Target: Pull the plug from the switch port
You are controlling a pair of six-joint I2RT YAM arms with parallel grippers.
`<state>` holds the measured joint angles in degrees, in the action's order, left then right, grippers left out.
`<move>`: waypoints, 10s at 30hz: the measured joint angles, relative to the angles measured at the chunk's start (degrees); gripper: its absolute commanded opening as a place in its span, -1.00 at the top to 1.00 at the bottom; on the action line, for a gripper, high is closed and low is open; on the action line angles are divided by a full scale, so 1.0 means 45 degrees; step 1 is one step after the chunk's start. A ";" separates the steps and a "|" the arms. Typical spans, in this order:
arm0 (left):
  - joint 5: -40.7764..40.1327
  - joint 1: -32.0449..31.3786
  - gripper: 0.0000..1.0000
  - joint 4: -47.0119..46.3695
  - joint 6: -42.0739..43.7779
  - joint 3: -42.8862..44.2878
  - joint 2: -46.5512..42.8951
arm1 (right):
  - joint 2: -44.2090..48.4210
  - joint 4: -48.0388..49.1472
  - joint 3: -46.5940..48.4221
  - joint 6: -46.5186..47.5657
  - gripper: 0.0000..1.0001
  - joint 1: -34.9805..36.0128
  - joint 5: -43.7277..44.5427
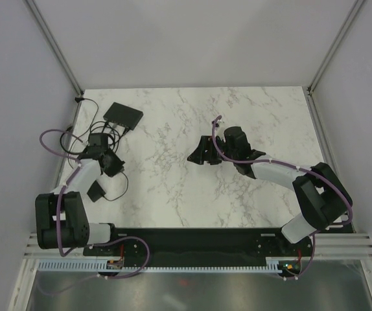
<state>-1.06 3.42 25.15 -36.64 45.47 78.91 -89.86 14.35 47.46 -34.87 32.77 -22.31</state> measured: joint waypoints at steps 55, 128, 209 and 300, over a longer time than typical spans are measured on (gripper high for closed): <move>0.2210 0.0709 0.30 -0.0024 0.5557 1.0020 0.9700 | 0.0403 -0.0733 -0.0641 0.0520 -0.64 -0.0083 0.0000; 0.2715 -0.0670 0.95 -0.0529 0.3031 0.2113 0.3997 | -0.1836 0.0622 0.1418 -0.0155 -0.63 0.0282 0.0554; 0.9777 0.5591 -0.23 -0.4265 0.5746 0.2055 0.4867 | -1.3163 0.1690 1.4596 -0.0287 -0.10 0.1860 -0.3769; 0.1326 0.2628 0.14 -0.3390 0.4716 0.1137 0.1671 | -1.3163 0.1758 1.4600 -0.0442 -0.13 0.1773 -0.3764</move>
<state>4.91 15.25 9.89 -15.42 50.59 86.43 -149.10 22.26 113.16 -36.86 40.75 -39.24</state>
